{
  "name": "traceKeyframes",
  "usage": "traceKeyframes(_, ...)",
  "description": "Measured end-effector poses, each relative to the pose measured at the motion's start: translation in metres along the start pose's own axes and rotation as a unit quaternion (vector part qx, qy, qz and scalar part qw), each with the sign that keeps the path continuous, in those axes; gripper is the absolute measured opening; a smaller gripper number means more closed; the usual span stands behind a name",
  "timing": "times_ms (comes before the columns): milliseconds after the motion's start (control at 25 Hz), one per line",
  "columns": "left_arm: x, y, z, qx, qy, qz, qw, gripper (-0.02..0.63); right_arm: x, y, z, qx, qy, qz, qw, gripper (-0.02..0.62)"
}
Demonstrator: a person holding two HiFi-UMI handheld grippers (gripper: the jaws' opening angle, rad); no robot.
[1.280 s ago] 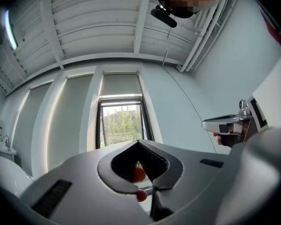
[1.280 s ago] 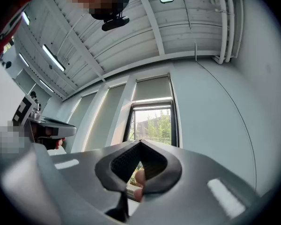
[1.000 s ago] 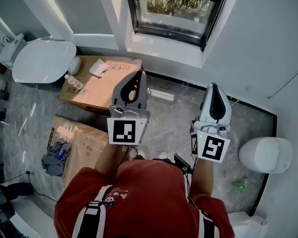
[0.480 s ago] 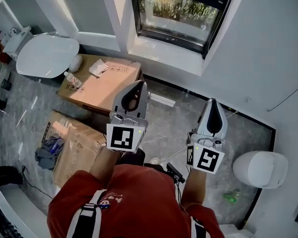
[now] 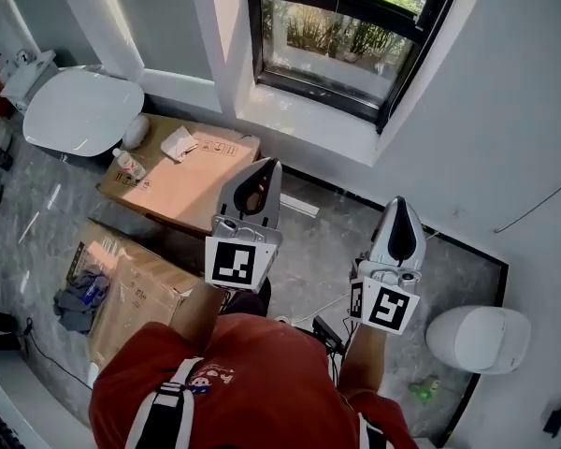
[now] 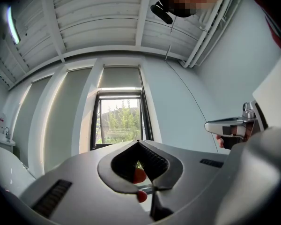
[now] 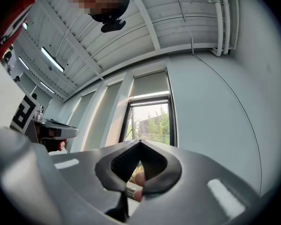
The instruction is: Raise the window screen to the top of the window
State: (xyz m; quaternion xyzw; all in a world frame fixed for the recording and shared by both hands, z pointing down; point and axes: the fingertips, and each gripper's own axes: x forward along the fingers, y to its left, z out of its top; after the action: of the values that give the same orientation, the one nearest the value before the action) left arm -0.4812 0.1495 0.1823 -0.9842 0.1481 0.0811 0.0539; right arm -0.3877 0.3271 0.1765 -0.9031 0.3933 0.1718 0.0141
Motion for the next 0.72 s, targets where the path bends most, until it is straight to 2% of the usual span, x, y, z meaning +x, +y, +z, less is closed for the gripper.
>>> traceKeyframes(360,0.062,0.058,-0.011,-0.002,0.002,0.008,1.0000,0.005,0.087,0.021,-0.017,-0.013,0.006,0.009,1.000,0.009)
traceKeyframes(720,0.109,0.125,-0.023,-0.013,0.004,0.001,0.9999,0.005,0.164,0.062,-0.037,-0.034,0.025,0.028,0.999,0.009)
